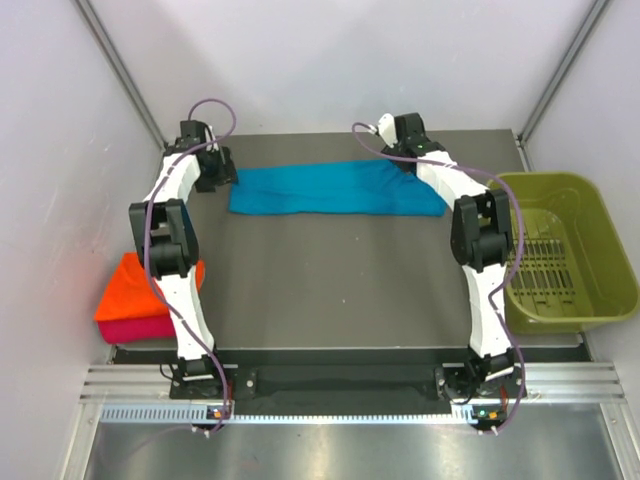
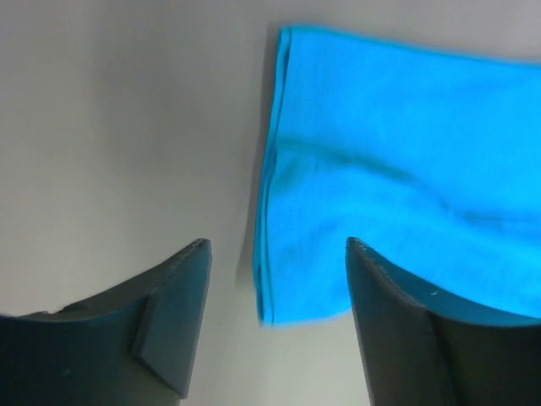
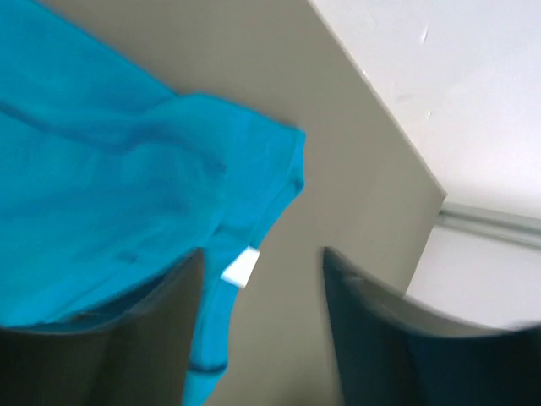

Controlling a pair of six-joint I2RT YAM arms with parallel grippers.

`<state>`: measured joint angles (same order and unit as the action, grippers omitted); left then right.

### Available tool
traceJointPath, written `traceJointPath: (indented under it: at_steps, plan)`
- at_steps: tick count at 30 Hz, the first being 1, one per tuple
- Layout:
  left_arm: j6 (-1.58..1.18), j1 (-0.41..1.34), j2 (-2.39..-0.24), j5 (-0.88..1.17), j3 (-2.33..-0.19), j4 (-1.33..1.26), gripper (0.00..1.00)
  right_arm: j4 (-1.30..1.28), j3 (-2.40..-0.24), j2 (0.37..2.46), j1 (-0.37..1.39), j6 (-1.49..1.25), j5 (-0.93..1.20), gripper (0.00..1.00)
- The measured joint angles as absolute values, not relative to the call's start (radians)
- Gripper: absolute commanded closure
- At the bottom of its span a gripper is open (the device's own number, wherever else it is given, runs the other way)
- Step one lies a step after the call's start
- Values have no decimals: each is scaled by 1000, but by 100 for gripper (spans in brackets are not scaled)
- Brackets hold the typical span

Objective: Fold and stack the t-shirts
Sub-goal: Fold the tshirt

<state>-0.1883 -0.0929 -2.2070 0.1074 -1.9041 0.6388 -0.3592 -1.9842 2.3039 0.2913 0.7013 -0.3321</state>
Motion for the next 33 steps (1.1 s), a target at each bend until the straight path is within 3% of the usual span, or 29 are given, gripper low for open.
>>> traceJointPath:
  at_steps: [2, 5, 12, 23, 26, 33]
  plan:
    - [-188, -96, -2160, 115, -1861, 652, 23, -374, -1942, 2268, 290, 669, -332, 29]
    - [-192, -98, -2089, 132, -1794, 659, 22, -440, -1908, 2194, 286, 573, -280, 5]
    - [-207, -100, -2068, 164, -1723, 668, 24, -542, -1811, 2040, 257, 344, -75, 4]
    - [-206, -100, -2170, 163, -1753, 666, 27, -606, -1780, 2133, 164, 158, 99, 9]
    - [-203, -100, -2200, 160, -1773, 664, 35, -619, -1780, 2156, 136, 134, 107, 12]
    - [-192, -93, -2228, 164, -1787, 659, 86, -636, -1761, 2165, 120, 111, 97, 14]
